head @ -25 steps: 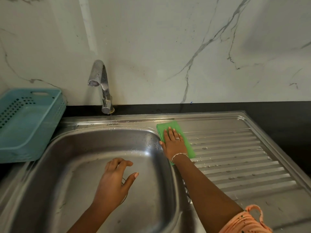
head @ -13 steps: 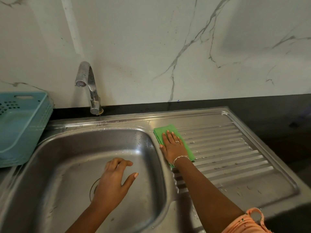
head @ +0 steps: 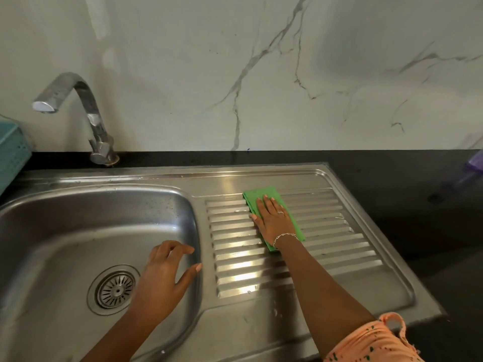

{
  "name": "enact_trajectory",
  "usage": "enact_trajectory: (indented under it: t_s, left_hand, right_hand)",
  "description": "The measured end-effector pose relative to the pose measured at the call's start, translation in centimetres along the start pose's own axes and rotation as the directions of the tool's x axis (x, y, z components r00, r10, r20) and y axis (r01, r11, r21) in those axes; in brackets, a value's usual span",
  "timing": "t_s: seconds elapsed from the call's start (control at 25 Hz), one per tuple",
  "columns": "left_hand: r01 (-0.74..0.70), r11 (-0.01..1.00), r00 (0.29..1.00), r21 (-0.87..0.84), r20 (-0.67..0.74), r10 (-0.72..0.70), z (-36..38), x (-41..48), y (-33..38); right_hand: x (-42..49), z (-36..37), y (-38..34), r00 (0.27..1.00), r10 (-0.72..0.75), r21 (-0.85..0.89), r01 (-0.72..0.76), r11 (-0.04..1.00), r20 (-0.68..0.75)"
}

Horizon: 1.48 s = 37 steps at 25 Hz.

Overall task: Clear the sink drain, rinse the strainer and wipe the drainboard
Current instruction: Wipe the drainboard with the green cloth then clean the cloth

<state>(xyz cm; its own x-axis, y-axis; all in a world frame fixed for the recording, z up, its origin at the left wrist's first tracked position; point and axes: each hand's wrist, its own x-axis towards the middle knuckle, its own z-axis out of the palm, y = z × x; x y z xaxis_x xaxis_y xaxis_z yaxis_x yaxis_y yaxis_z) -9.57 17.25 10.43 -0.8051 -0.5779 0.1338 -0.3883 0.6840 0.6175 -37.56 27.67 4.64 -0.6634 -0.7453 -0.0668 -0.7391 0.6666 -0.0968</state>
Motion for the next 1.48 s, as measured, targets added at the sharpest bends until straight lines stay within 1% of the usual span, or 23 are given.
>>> enact_trajectory:
  t_s: [0.24, 0.44, 0.52, 0.68, 0.76, 0.96, 1.2, 1.48]
  left_hand:
    - [0.037, 0.998, 0.999, 0.055, -0.040, -0.035, 2.2, -0.2, 2.1]
    - [0.048, 0.998, 0.998, 0.039, -0.053, -0.045, 3.5, 0.2, 3.6]
    - [0.060, 0.997, 0.998, 0.047, -0.040, -0.058, 3.8, 0.5, 4.1]
    - [0.070, 0.996, 0.997, 0.054, -0.048, -0.067, 4.2, 1.0, 4.7]
    - [0.077, 0.995, 0.996, 0.068, -0.054, -0.073, 4.2, 1.1, 4.7]
    - [0.077, 0.992, 0.996, 0.099, -0.044, -0.073, 4.4, 0.9, 4.4]
    - [0.068, 0.994, 0.997, 0.082, -0.045, -0.065, 4.4, 0.9, 4.5]
    - [0.051, 0.996, 0.998, 0.069, -0.046, -0.048, 3.9, 0.9, 4.3]
  right_hand:
    - [0.3, -0.1, 4.9, 1.000, 0.012, -0.003, -0.012, 1.000, -0.016]
    - [0.5, -0.7, 9.5, 0.999, 0.051, -0.042, -0.051, 0.998, 0.007]
    - [0.6, -1.0, 11.6, 0.996, 0.085, -0.059, -0.084, 0.995, 0.013]
    - [0.0, -1.7, 16.0, 0.976, 0.213, -0.074, -0.209, 0.975, 0.047]
    - [-0.4, -1.9, 17.1, 0.966, 0.254, -0.074, -0.250, 0.965, 0.053]
    - [-1.5, -1.8, 16.5, 0.968, 0.251, -0.067, -0.251, 0.966, -0.010]
    - [-3.2, -1.7, 14.9, 0.963, 0.269, -0.099, -0.268, 0.958, -0.002]
    - [-3.8, -1.6, 10.4, 0.969, 0.247, -0.079, -0.245, 0.966, 0.008]
